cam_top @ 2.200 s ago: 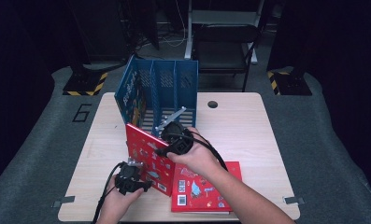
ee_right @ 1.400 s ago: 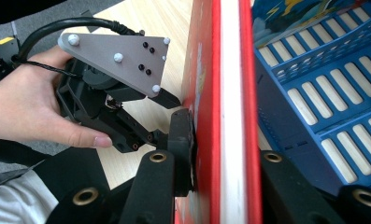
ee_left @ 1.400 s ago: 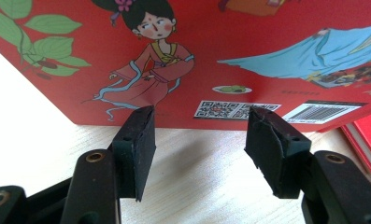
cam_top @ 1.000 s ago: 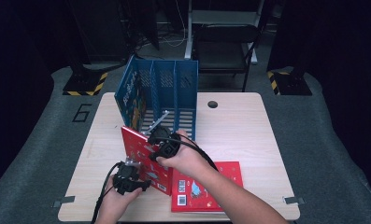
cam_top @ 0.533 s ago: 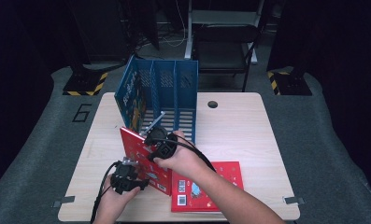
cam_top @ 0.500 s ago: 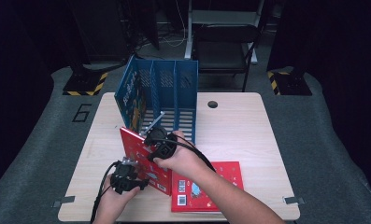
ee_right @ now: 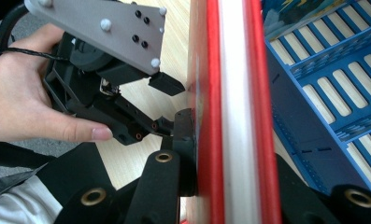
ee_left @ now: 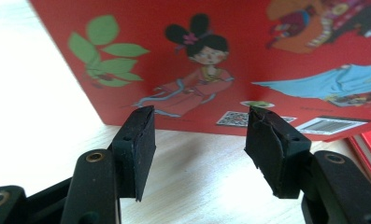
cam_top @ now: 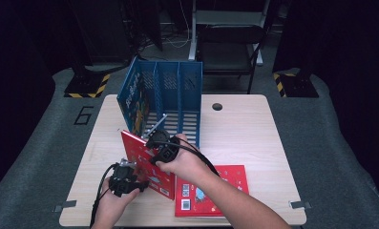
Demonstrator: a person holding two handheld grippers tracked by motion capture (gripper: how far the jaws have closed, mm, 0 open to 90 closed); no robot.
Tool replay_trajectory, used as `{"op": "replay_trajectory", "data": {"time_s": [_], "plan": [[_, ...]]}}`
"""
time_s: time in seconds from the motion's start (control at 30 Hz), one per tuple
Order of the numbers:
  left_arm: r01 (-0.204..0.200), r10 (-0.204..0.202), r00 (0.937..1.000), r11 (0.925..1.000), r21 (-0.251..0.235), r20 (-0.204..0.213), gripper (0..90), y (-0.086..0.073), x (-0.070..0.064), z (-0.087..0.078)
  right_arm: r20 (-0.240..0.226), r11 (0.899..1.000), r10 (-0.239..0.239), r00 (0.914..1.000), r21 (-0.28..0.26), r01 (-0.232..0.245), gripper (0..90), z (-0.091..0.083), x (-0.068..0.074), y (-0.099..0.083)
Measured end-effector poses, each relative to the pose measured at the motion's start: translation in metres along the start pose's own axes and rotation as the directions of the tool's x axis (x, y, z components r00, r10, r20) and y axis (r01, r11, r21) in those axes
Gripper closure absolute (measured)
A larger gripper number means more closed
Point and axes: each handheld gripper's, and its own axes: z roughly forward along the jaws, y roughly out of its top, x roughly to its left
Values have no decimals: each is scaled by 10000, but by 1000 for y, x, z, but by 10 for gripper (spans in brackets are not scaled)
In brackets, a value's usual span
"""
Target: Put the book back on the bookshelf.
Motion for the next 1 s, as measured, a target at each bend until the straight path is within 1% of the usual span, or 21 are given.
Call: {"op": "replay_trajectory", "data": {"time_s": [0.07,0.1,0.17,0.2,0.23,0.37,0.4,0.43,0.5,0.53,0.6,0.63,0.67,0.7,0.73,0.77,0.8,0.83,0.87,0.9,1.0], "plan": [[-31,31,10000,10000,-23,-15,427,0,2,-1,56,9999,117,9999,0,-117,796,0,1,0],[-92,91,9999,10000,-32,-84,427,0,3,-2,106,9999,116,9999,0,-116,796,0,1,0],[-62,61,9999,9999,-92,-106,428,1,3,-3,87,10000,61,9999,20,-61,797,0,3,1],[92,-94,9999,9997,-232,-86,428,1,3,-2,138,9999,132,9998,3,-132,797,0,4,1],[5,-6,10000,9999,-104,-69,428,1,5,-4,103,10000,60,9999,-35,-60,797,1,4,1],[288,-291,9995,9992,-271,-96,428,1,10,-6,230,9998,103,9997,-155,-99,797,2,6,3],[293,-299,9994,9990,-342,-183,428,1,12,-7,231,9997,179,9996,-177,-175,797,2,6,4],[422,-426,9990,9985,-351,-111,428,1,13,-8,229,9997,191,9996,-184,-187,797,2,6,5],[430,-436,9989,9984,-360,-145,428,1,17,-11,209,9997,163,9996,-200,-159,797,1,6,6],[651,-657,9978,9967,-475,-114,429,1,17,-11,159,9997,184,9997,-186,-181,797,0,6,6],[563,-572,9982,9975,-434,-199,431,1,22,-14,171,9995,205,9996,-251,-201,797,-4,5,7],[540,-555,9981,9972,-515,-279,431,1,24,-15,141,9993,210,9997,-323,-205,797,-6,5,8],[699,-716,9970,9960,-565,-280,432,1,25,-16,133,9991,259,9996,-352,-254,797,-8,5,8],[713,-742,9965,9948,-722,-380,432,1,27,-17,109,9989,267,9996,-380,-263,797,-11,4,8],[786,-814,9960,9941,-743,-356,433,1,28,-17,123,9988,347,9993,-364,-342,797,-14,5,9],[675,-697,9969,9961,-566,-369,433,1,30,-20,125,9988,318,9994,-374,-313,797,-17,4,9],[813,-839,9957,9946,-649,-382,433,0,31,-20,136,9988,261,9996,-406,-255,797,-20,4,8],[585,-611,9972,9966,-581,-432,433,1,33,-21,173,9988,281,9995,-409,-274,797,-23,4,8],[855,-892,9950,9931,-800,-449,432,0,32,-20,205,9986,333,9992,-408,-324,796,-27,5,8],[702,-733,9962,9953,-660,-462,430,0,33,-20,231,9988,237,9995,-440,-227,797,-30,5,8],[495,-522,9969,9977,-456,-590,427,0,33,-17,250,9988,197,9995,-459,-185,796,-41,6,6]]}}
